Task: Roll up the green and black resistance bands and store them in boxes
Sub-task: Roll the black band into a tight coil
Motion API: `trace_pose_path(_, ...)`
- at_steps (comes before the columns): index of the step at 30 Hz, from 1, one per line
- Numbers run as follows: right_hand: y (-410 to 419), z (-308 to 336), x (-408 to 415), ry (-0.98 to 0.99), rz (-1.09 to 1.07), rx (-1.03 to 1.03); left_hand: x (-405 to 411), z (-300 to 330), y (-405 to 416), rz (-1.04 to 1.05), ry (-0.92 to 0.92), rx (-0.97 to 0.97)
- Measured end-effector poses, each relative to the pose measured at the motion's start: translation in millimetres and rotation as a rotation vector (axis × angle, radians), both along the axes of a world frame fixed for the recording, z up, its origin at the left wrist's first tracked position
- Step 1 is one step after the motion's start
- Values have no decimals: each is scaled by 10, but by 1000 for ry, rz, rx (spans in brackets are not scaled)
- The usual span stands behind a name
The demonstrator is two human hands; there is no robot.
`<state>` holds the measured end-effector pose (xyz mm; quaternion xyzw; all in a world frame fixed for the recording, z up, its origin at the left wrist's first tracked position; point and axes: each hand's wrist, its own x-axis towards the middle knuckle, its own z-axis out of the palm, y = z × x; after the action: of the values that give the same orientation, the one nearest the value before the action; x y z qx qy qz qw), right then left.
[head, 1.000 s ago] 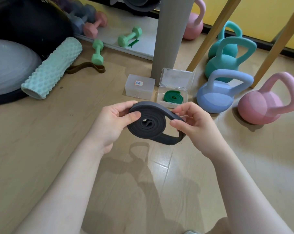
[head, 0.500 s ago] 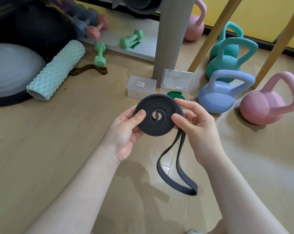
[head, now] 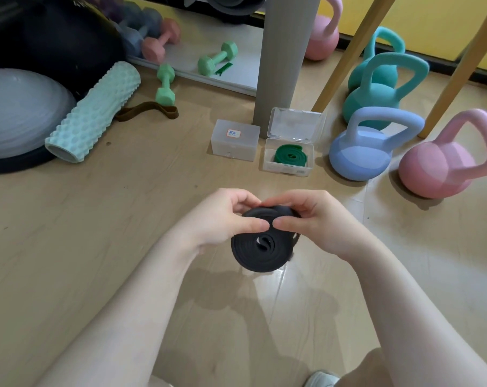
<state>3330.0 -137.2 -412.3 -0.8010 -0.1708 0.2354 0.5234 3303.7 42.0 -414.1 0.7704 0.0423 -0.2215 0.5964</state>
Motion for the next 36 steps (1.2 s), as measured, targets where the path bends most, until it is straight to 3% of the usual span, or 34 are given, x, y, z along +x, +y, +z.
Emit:
trace_pose_path(4, -31, -53, 17, 78, -113, 69, 2, 38, -20, 99, -41, -59)
trace_pose_path(8, -94, -34, 49, -56, -94, -60, 10, 68, 14, 218, -83, -89)
trace_pose_path(11, -100, -43, 53, -42, -82, -58, 0, 67, 65, 254, -99, -117)
trace_pose_path(16, -51, 4, 45, 54, -79, 189, 3, 96, 88, 348, -116, -256)
trace_pose_path(19, -17, 43, 31, -9, -83, 240, 33, 104, 87, 487, -121, -383)
trace_pose_path(25, 109, -19, 17, -222, -378, 237, 60, 79, -20, 658, -91, -539)
trace_pose_path(28, 134, -57, 28, -188, -422, 245, 55, 43, -68, 732, -90, -545)
trace_pose_path(32, 112, -99, 41, -168, -305, 122, 24, 13, -83, 723, -103, -528)
trace_pose_path(36, 69, -87, 79, -132, -277, 155, 18, 27, 2, 581, -66, -491)
